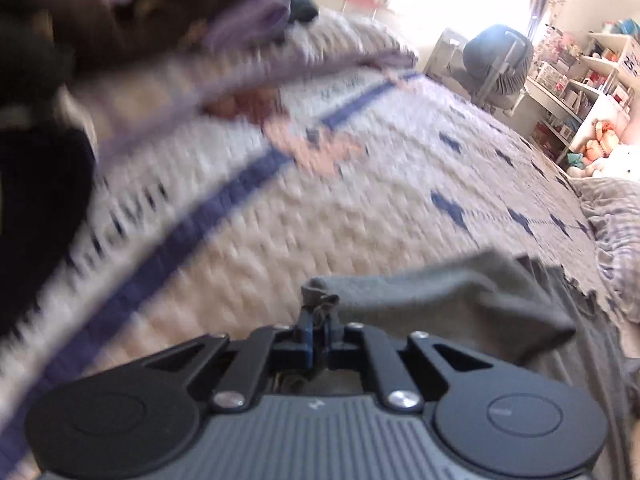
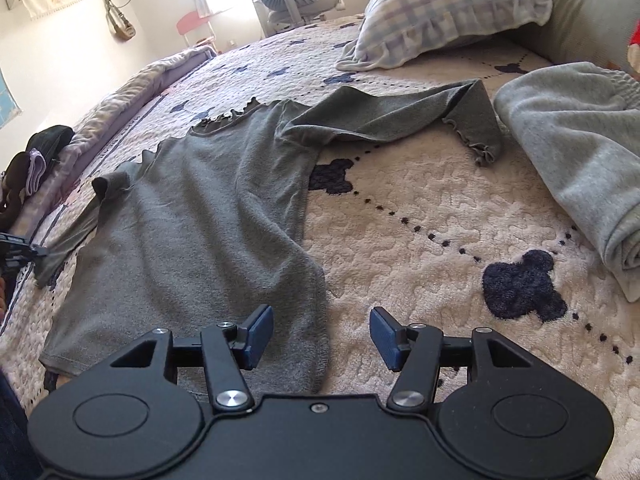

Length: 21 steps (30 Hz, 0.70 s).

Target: Fold clothes

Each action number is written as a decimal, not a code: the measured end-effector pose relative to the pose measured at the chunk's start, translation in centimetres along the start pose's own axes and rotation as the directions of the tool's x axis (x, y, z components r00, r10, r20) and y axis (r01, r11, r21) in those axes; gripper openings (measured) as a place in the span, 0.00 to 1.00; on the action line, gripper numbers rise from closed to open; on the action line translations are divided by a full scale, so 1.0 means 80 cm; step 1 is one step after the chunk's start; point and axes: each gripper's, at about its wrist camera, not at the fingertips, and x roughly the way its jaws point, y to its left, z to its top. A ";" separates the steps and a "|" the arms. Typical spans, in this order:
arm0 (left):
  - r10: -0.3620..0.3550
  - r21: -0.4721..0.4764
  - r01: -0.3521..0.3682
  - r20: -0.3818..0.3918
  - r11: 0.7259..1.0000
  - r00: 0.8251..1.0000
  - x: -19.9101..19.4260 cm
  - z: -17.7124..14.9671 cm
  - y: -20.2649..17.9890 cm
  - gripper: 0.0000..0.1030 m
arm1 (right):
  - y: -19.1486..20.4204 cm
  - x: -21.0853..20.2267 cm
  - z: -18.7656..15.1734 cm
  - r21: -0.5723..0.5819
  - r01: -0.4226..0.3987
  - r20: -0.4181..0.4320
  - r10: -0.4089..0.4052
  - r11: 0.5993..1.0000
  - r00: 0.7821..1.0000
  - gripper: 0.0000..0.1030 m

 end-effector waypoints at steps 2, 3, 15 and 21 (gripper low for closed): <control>0.036 0.028 -0.038 0.068 0.999 0.997 -0.019 0.033 0.009 0.05 | -0.002 0.000 0.000 0.007 0.004 0.008 -0.004 1.000 1.000 0.51; 0.064 0.052 -0.070 0.104 0.996 0.993 -0.028 0.048 0.012 0.04 | -0.003 0.001 0.000 0.016 0.004 0.009 -0.004 1.000 1.000 0.51; 0.161 0.238 -0.177 0.084 0.955 0.983 0.033 0.075 0.005 0.04 | 0.016 0.008 0.014 -0.024 -0.016 0.017 0.017 1.000 1.000 0.51; 0.165 0.134 -0.164 0.006 0.977 0.986 0.045 0.063 0.022 0.59 | 0.014 0.010 0.032 -0.084 0.014 0.034 -0.011 0.996 0.999 0.53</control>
